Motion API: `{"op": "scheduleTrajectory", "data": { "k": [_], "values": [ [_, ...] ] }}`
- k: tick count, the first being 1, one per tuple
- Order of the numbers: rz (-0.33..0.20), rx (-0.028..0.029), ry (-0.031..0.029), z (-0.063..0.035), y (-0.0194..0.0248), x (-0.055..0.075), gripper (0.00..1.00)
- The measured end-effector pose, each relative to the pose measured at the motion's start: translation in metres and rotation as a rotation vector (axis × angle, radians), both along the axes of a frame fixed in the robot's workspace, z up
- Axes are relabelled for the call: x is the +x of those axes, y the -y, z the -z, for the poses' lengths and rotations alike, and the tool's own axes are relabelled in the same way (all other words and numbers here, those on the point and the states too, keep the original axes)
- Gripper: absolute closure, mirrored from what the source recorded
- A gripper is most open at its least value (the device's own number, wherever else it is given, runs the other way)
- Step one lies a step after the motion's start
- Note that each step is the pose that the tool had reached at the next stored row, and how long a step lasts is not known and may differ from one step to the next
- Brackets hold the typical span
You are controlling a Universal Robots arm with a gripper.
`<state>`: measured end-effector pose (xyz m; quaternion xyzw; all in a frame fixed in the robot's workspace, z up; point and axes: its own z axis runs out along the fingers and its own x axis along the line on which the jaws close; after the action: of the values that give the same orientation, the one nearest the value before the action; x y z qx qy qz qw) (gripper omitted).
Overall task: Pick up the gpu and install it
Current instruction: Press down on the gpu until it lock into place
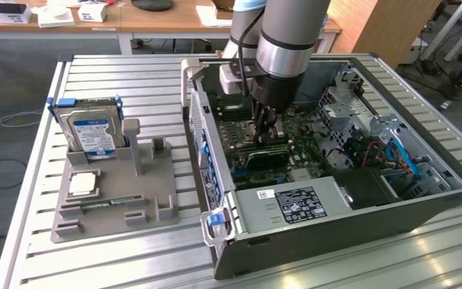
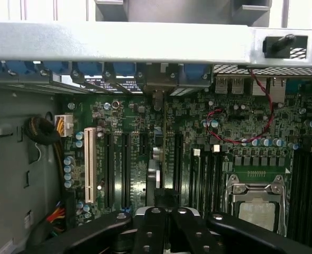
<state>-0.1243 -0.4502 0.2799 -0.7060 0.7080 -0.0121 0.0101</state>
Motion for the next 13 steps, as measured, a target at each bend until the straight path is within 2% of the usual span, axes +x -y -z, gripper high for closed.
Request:
{"op": "scheduleTrajectory", "data": {
  "k": [6, 13],
  "values": [
    [0.000, -0.0003, -0.0001, 0.0016, 0.0001, 0.0000, 0.89],
    [0.000, -0.0001, 0.0000, 0.0101, 0.0006, 0.0000, 0.89]
  ]
}}
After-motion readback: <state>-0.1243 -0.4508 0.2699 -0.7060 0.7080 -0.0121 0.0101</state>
